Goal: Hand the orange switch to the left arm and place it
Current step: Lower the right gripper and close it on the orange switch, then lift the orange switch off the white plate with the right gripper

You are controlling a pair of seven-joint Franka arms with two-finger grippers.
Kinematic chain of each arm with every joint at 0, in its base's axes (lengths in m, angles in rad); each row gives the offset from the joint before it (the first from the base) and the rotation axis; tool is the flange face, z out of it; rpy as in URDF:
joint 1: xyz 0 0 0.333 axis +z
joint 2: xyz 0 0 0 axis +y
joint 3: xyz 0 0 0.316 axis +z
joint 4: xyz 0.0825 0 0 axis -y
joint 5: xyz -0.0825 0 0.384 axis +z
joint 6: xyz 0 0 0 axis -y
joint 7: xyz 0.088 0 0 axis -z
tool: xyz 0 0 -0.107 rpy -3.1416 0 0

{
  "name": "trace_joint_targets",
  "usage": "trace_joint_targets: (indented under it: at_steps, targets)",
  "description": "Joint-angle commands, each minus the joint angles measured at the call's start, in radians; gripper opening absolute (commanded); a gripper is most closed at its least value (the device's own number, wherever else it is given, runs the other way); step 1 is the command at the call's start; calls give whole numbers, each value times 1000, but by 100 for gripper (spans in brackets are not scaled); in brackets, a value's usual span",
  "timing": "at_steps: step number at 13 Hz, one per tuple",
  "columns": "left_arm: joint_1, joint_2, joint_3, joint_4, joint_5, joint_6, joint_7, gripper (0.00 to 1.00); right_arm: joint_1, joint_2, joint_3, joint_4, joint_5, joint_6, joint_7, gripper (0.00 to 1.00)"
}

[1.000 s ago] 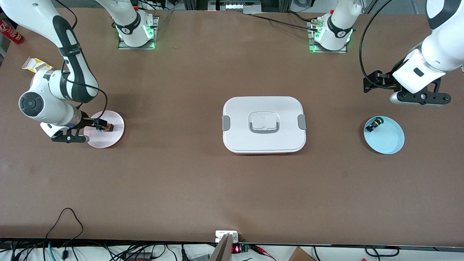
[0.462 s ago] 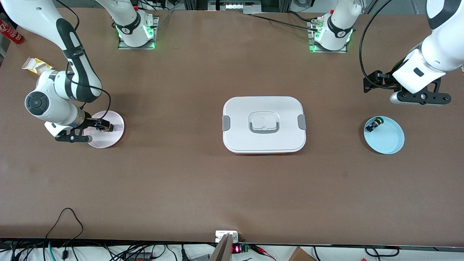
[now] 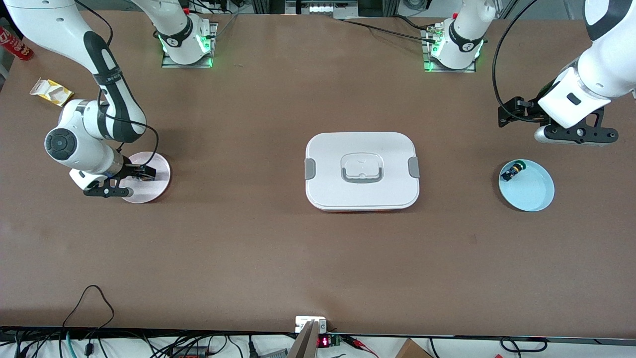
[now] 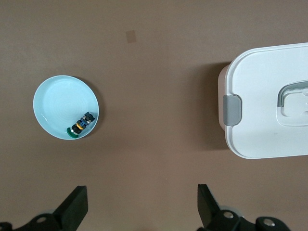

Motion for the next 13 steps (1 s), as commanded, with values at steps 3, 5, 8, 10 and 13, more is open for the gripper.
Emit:
trace_joint_targets:
  at_steps: [3, 5, 8, 10, 13]
  targets:
    - [-5, 7, -4, 26, 33, -25, -14, 100, -11, 12, 17, -10, 0, 30, 4, 100]
    - [-5, 7, -4, 26, 33, -23, -14, 100, -10, 23, 17, -10, 0, 26, 4, 100]
    - [-5, 7, -4, 26, 33, -23, -14, 100, -13, 27, 17, -13, 1, 23, 11, 100]
    - [-5, 7, -4, 26, 33, -23, -14, 100, -16, 30, 17, -18, 1, 20, 10, 100]
    - [-5, 7, -4, 26, 33, -23, -14, 100, -17, 30, 17, -25, 1, 20, 10, 100]
